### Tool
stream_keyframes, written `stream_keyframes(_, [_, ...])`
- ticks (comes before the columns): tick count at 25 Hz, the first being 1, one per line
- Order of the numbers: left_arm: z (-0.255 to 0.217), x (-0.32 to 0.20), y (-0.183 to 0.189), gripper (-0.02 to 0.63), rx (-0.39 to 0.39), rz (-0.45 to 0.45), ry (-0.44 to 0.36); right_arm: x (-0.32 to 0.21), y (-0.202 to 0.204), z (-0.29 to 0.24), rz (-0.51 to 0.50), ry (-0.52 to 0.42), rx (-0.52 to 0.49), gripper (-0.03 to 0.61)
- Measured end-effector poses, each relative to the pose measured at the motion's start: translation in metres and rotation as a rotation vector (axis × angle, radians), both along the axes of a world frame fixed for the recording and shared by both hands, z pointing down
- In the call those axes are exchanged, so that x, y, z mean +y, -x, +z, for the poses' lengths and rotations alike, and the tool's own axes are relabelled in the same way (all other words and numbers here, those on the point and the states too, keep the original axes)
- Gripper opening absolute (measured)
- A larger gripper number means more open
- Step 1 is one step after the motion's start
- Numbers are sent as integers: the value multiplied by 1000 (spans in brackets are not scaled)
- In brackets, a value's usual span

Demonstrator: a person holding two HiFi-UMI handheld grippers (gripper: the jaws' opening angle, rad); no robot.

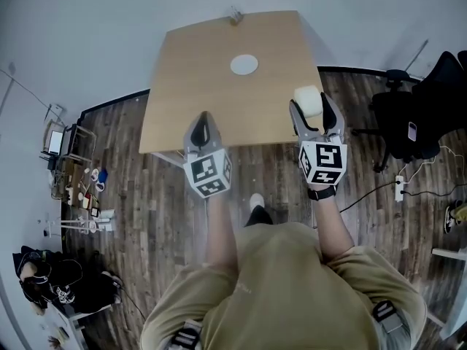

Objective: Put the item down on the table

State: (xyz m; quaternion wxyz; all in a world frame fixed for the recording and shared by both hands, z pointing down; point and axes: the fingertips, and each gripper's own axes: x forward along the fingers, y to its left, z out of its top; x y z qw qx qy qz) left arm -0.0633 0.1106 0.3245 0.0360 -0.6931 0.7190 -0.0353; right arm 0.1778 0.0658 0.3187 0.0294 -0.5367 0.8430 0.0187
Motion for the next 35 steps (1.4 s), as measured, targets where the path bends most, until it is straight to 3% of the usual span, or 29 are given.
stream_keyframes(6, [-7,-59,22,3,22,59,-8,-53,35,-14,33,-16,4,325])
stream_keyframes(12, [-12,-105,63,3,-4,95,-5,-95,95,-19,34,-15,-7,325])
stream_keyframes(19, [-13,-140,109,3,52,132,-8,-124,166,-18,24,-11,-5,325])
stream_keyframes(27, [12,-180,108,3,87,150,21,-167,173,-7,16,1,21,325])
stream_keyframes(35, [14,-250,137,3,86,117,43,-248,196,11,-18,60,10,325])
